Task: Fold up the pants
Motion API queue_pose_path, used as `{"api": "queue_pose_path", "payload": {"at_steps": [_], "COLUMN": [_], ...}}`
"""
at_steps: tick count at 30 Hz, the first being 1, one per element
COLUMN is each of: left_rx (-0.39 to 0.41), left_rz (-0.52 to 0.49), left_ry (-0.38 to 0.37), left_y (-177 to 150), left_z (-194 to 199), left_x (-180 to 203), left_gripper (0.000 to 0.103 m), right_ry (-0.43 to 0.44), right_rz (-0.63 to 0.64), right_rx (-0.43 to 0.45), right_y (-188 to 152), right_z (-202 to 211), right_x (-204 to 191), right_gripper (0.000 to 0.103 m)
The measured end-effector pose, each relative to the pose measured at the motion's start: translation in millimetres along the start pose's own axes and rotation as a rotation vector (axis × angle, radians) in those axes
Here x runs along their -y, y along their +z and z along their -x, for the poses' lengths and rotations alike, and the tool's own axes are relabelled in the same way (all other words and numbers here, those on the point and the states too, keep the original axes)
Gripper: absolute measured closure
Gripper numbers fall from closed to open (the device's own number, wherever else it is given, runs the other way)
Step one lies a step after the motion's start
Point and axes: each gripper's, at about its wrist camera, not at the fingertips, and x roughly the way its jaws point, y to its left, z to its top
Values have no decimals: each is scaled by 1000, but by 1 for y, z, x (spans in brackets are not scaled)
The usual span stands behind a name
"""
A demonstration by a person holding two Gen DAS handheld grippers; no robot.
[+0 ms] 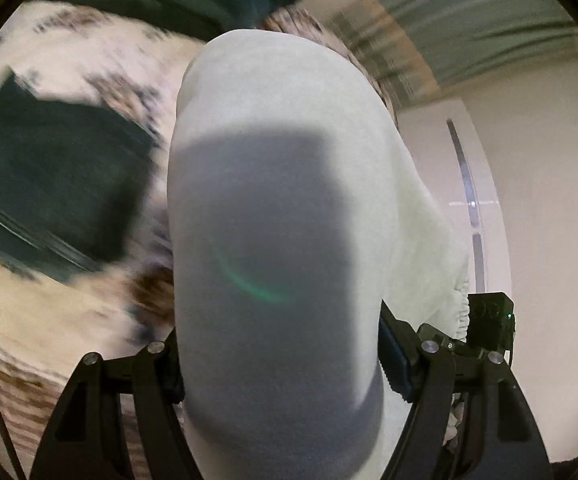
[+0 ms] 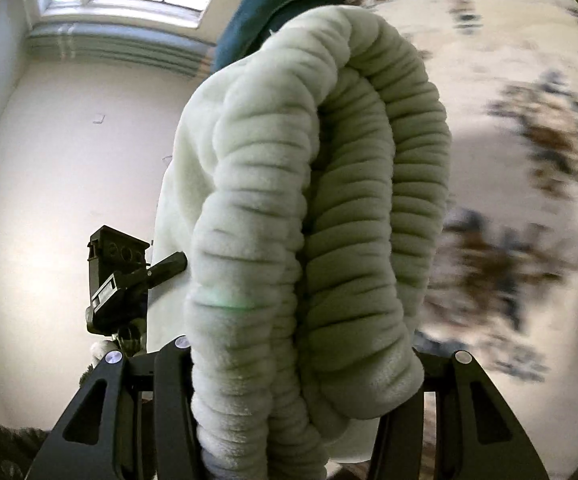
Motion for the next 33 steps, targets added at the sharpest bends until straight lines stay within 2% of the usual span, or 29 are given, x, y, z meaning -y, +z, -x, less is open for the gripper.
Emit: {"api": "queue_pose_path", "payload": {"at_steps": [5, 9, 13, 16, 18, 24, 27, 29, 30, 31, 33], "left_rx": [45, 39, -7, -77, -86, -53, -47, -50, -42, -34, -16], "left_rz": [-9, 24, 92, 123, 106, 90, 102, 96, 93, 85, 52], "left_ry": [28, 27, 4, 30, 26, -72, -77, -32, 1, 43, 168], "left_y": [66, 108, 127, 130, 127, 119, 114, 114, 114, 113, 110], "left_z": [77, 96, 73, 32, 11, -17, -23, -15, -7, 0, 18], "left_x": [-75, -151, -234, -284, -305, -333, -335, -318, -308, -297, -271], "left_gripper": [32, 32, 32, 31, 26, 16, 14, 14, 14, 14, 14], "right_ry": [49, 64, 31, -24, -44, -107, -117, -96, -97, -103, -138], "right_rz": [28, 20, 8, -59, -76, -106, -142, -181, -186, -192, -196], "right_rx": [-3, -17, -47, -87, -83, -57, -58, -50, -53, -63, -115], "right_y": [32, 55, 48, 51, 48, 51, 55, 57, 61, 64, 68], "right_z": [-122, -220, -283, -336, -358, -382, -391, -391, -390, -390, -383], "right_x": [-93, -141, -142, -108, -92, -61, -44, -39, -43, -41, -54], "right_gripper": [51, 51, 51, 51, 51, 50, 49, 47, 43, 28, 16]}}
